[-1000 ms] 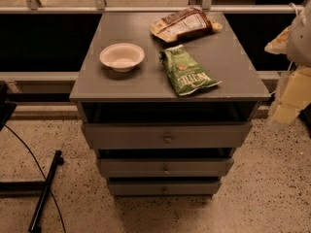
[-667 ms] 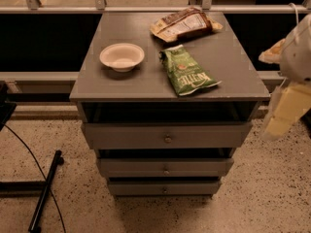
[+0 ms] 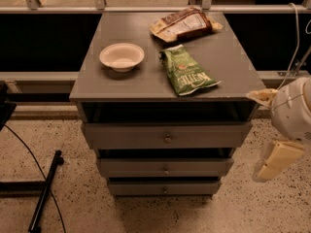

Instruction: Open top drawer

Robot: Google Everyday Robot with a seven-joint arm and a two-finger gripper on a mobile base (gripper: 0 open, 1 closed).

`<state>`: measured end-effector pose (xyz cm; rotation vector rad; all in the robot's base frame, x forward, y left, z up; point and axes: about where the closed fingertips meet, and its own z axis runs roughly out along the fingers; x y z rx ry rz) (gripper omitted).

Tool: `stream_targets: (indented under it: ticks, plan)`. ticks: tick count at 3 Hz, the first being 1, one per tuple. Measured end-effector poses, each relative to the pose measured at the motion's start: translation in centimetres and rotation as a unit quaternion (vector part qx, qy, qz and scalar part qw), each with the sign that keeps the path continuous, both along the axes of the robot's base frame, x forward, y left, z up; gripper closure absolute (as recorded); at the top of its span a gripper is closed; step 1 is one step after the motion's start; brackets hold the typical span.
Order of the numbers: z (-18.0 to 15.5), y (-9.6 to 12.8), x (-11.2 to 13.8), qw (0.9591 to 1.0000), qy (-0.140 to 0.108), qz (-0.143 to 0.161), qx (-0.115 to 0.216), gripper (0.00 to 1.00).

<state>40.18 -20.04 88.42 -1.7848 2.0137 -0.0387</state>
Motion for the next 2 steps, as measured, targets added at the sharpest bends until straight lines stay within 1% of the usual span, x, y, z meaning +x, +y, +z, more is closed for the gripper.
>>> stream_targets:
  ticks: [1,2]
  plan:
    - [-0.9,0.4,0.4,0.9999,0.003,0.009,-0.011,0.00]
    - [-4.9,1.0,2.2,0.9995,-0.015,0.017,-0.022,0.00]
